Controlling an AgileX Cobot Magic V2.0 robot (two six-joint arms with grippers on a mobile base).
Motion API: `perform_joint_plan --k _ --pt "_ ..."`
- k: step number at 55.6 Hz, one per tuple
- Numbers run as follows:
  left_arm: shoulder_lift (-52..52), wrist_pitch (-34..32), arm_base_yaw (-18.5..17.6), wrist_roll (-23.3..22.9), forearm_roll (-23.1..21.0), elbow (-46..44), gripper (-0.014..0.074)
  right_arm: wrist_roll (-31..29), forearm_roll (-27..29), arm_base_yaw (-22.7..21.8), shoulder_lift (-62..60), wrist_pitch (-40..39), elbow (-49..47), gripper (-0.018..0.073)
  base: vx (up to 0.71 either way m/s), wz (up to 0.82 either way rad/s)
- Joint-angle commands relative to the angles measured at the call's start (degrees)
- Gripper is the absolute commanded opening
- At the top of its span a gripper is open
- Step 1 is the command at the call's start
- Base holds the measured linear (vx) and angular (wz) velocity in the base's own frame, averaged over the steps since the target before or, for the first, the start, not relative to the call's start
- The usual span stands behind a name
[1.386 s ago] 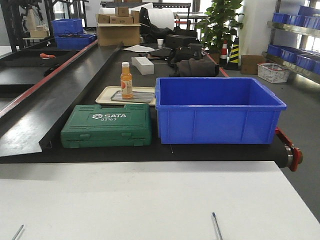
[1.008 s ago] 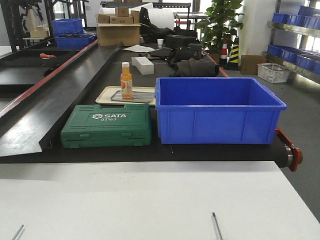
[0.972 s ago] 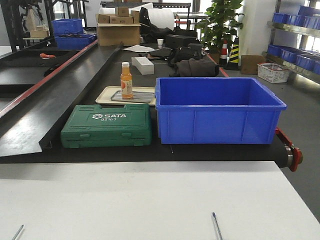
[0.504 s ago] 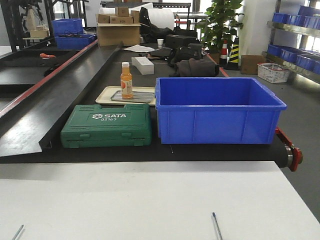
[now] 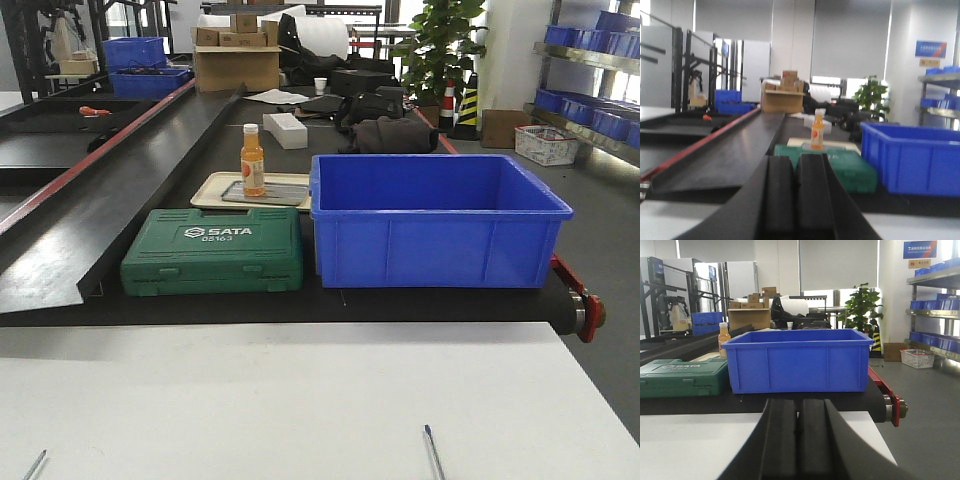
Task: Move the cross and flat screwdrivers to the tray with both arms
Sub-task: 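Lower both grippers toward the two green-handled screwdrivers on the table, then close left and right grippers on the screwdriver handles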
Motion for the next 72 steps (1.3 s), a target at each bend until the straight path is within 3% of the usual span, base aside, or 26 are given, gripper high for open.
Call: perform_joint_plan --k 1,5,11,24,35,43,46,52,57,66,72 --pt "2.42 -3.13 0.02 -0.31 -0.49 -7.07 0.0008 -0.45 -1.22 -0.36 4.56 0.83 -7.07 -0.0006 0.0 0.0" --pt "6.77 3.32 0.02 0.84 0.73 -12.01 0.0024 -1.51 -2.05 -0.36 9.41 4.6 -11.83 -0.0003 0.0 0.0" --pt "16.48 12.62 0.02 6.08 5.73 -18.54 0.0063 -3.62 -3.64 -0.36 17.86 9.46 -17.54 0.0002 0.0 0.0" --pt "33.39 19.75 0.02 7.41 5.78 -25.06 0.0222 -4.61 -4.34 -0.36 33.89 9.06 -20.07 0.0059 0.0 0.0" --pt "44.09 24.71 0.02 7.09 5.71 -25.86 0.0454 -4.61 -4.34 -0.36 42.14 8.47 -20.07 0.022 0.0 0.0" --pt "49.65 23.2 0.02 6.49 5.26 -25.86 0.0519 -4.61 -4.34 -0.36 45.8 6.4 -20.07 0.0393 0.0 0.0" --pt "51.18 23.2 0.02 4.26 5.26 -25.86 0.0519 -4.61 -4.34 -0.36 47.34 5.18 -20.07 0.0454 0.0 0.0" --pt "53.93 26.02 0.05 -5.17 5.9 -27.27 0.0519 -3.36 -3.32 -0.36 49.95 3.73 -19.89 0.0521 0.0 0.0" --pt "56.69 29.87 0.05 -11.8 9.88 -30.29 0.0519 -0.6 -0.66 -0.36 51.52 5.7 -21.45 0.0527 0.0 0.0" --pt "64.25 39.33 0.72 -21.3 22.36 -39.12 0.0519 -2.33 0.3 -0.36 56.32 25.67 -30.75 0.0526 0.0 0.0" --pt "70.1 42.63 2.49 -22.78 25.02 -44.12 0.0519 -6.16 2.16 -0.36 61.18 34.58 -38.44 0.0526 0.0 0.0"
